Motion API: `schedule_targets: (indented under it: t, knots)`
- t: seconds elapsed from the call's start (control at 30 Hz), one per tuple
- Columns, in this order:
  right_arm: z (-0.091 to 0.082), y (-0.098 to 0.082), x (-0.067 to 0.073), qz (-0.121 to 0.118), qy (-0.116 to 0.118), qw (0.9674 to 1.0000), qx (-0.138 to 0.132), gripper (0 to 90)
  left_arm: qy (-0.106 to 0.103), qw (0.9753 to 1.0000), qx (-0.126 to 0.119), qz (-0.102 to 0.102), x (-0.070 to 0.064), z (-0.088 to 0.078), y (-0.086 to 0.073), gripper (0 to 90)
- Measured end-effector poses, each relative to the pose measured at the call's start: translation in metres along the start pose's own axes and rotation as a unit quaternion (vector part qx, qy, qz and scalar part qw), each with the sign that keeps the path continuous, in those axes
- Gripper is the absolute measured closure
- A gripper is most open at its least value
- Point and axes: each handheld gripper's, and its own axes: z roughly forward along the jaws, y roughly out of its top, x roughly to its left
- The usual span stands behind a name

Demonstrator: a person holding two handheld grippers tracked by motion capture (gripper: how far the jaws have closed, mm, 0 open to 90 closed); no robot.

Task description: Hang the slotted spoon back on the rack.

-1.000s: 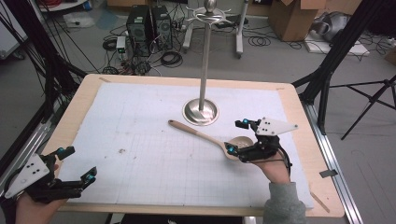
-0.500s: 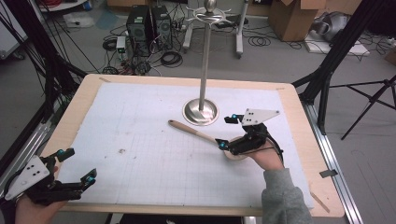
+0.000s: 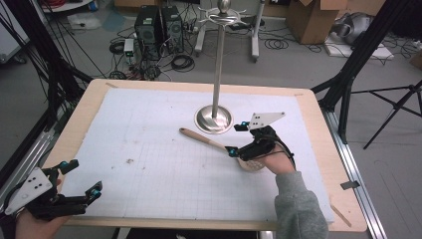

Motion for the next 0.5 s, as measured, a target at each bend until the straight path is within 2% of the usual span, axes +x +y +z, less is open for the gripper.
schedule_targets:
  t: [0.3,0.33,0.5]
  knots:
    - [0.015,0.003,-0.006,-0.002,0.0,0.9994,0.035,14.3,0.003,1.0,0.0,-0.002,0.001,-0.003,-0.001,1.9]
    - [0.02,0.003,-0.008,-0.002,-0.002,0.9989,0.047,14.2,0.004,1.0,0.001,-0.002,0.001,-0.004,-0.001,1.9]
    - [0.029,0.002,-0.012,0.001,-0.008,0.9979,0.065,14.0,0.006,1.0,-0.002,-0.003,0.001,-0.006,-0.001,1.9]
